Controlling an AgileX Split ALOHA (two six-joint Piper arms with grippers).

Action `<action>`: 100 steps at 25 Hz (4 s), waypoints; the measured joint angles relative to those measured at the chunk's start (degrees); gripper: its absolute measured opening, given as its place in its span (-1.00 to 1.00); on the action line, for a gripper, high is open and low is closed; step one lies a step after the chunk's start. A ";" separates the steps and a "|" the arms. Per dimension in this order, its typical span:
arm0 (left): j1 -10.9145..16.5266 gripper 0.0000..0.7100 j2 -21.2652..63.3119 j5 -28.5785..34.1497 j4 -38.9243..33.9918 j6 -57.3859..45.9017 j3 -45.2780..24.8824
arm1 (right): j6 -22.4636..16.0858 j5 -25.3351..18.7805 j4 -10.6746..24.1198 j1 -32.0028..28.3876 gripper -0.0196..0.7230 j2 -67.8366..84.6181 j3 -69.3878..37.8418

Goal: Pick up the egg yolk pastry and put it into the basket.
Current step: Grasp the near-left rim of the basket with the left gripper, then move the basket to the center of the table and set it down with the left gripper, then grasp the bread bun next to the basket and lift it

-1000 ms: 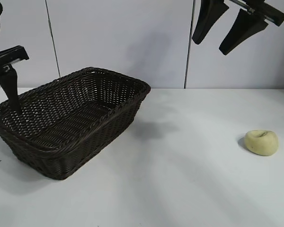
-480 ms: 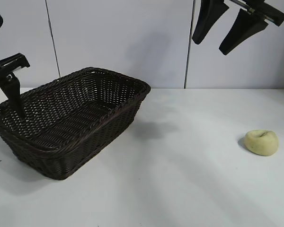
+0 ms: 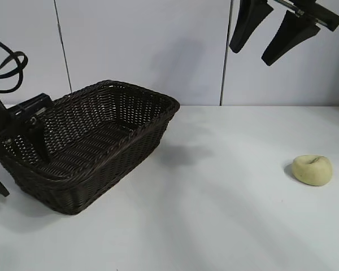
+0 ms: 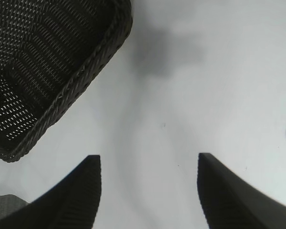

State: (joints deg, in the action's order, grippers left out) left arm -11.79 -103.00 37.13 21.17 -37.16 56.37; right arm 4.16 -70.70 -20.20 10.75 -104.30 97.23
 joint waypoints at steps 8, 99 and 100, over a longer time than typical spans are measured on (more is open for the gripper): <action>0.00 -0.40 0.00 -0.70 -0.01 -0.88 0.00 | 0.00 0.00 0.00 0.00 0.22 0.00 0.00; -4.44 0.35 -0.92 27.62 2.49 43.28 32.96 | 0.00 -0.01 0.83 0.00 0.22 0.00 0.00; -4.44 0.35 0.30 27.62 3.03 43.28 32.96 | 0.00 -0.01 0.91 0.00 0.22 0.00 0.00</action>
State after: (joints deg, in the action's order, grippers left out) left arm -16.23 -102.70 64.75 24.20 6.12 89.33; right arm 4.16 -70.71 -19.30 10.75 -104.30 97.23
